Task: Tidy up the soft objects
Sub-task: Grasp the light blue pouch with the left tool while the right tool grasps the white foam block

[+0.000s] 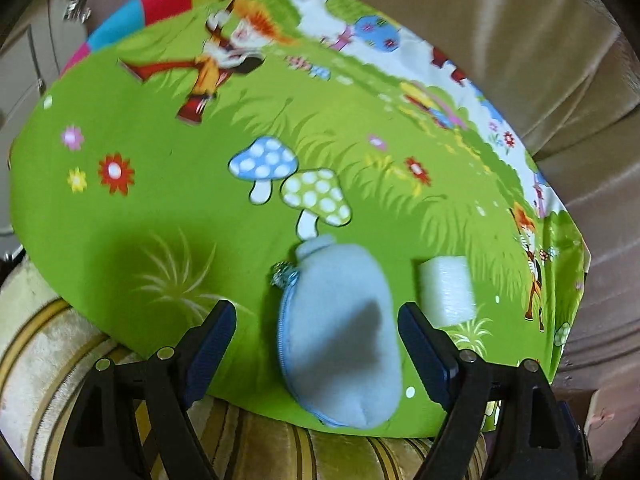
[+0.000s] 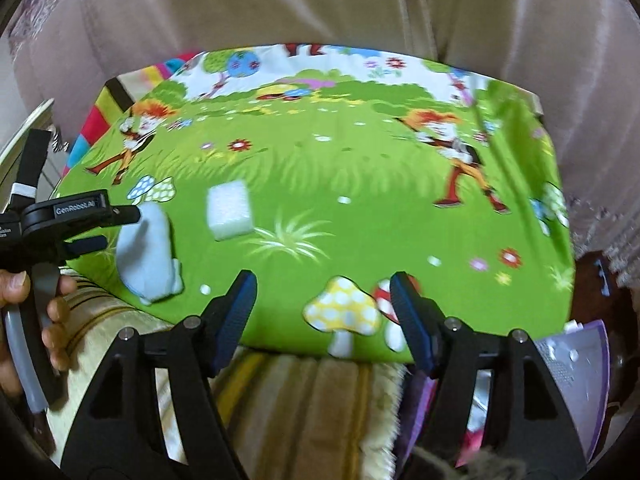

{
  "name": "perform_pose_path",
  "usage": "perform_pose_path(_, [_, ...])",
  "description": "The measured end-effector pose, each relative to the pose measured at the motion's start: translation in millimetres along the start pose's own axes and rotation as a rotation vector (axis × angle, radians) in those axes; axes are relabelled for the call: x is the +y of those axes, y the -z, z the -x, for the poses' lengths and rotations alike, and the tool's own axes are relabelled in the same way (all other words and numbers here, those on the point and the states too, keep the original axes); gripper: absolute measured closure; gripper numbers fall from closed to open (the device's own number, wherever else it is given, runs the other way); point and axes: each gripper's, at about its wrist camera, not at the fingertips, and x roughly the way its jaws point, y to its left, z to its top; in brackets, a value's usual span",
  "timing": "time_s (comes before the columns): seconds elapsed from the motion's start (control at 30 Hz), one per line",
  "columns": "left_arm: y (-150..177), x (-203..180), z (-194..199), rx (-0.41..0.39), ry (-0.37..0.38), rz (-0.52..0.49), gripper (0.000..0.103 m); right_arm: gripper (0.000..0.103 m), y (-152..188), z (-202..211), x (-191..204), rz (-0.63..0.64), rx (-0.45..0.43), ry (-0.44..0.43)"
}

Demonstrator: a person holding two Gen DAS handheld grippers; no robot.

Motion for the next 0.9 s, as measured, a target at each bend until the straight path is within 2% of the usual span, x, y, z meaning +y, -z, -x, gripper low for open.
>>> perform_pose_path(0.2, [4,-4,-20,0.072,0.02,-0.038,0.019,0.027,-17,-33,33,0.091,0.034,-0.045])
perform_pose_path(0.33, [6,-9,-22,0.07,0.033,-0.075,0.019,0.026,-27,-56,49,0.121,0.062,-0.069])
perform_pose_path(0.37, [6,-10,-22,0.067,0.035,-0.083,0.022,0.026,-29,-65,53,0.131,0.076,-0.072])
perform_pose_path(0.43, [7,-13,-23,0.058,0.028,-0.112,0.049,0.026,-32,-74,59,0.141,0.089,-0.078])
perform_pose_path(0.5, [8,-13,-23,0.052,0.037,-0.117,0.062,0.026,-35,-84,65,0.157,0.103,-0.083])
perform_pose_path(0.67, [6,-13,-14,0.006,0.088,-0.118,0.073,0.026,-44,-101,76,0.185,0.117,-0.092])
perform_pose_path(0.9, [1,-14,-4,-0.063,0.097,-0.132,0.076,0.026,-53,-125,85,0.19,0.141,-0.086])
